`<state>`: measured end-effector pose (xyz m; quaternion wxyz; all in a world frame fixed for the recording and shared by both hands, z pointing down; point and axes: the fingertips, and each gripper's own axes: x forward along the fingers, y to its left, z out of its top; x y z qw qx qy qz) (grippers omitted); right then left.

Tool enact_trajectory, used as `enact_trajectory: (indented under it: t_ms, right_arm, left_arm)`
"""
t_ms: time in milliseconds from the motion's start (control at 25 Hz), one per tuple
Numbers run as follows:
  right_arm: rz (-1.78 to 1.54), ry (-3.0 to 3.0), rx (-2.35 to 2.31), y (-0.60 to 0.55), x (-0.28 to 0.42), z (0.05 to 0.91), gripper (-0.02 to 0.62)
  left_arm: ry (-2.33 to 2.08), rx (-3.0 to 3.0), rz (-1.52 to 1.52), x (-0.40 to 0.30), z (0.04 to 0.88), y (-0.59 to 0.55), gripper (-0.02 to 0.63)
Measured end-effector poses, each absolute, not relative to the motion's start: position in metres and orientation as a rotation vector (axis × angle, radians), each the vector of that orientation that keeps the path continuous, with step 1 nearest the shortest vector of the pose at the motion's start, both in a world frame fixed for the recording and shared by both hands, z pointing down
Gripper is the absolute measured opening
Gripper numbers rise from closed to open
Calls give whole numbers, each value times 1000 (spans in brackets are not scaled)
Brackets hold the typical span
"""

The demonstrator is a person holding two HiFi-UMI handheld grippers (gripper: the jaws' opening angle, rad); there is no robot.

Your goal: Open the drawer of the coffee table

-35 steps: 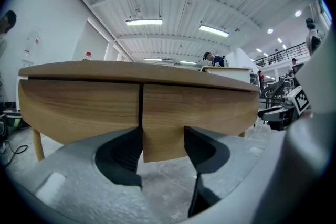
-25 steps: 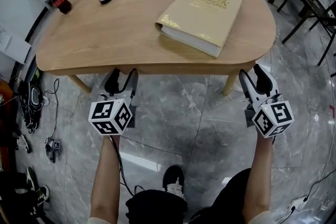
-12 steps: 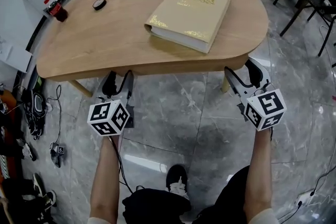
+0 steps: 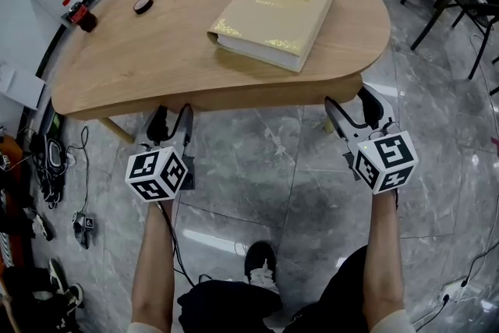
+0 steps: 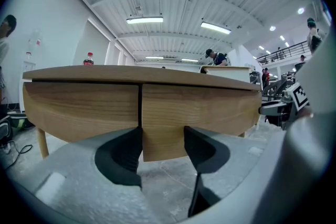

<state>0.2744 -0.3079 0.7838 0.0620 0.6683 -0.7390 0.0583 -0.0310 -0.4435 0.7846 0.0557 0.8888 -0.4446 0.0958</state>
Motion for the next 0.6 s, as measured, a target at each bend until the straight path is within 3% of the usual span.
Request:
enact_trajectory:
  t_ms: [600]
  right_arm:
    - [197, -2237, 2068, -280, 264, 784, 291]
  left_arm:
    - [-1338, 2693, 306, -41, 786, -416, 235]
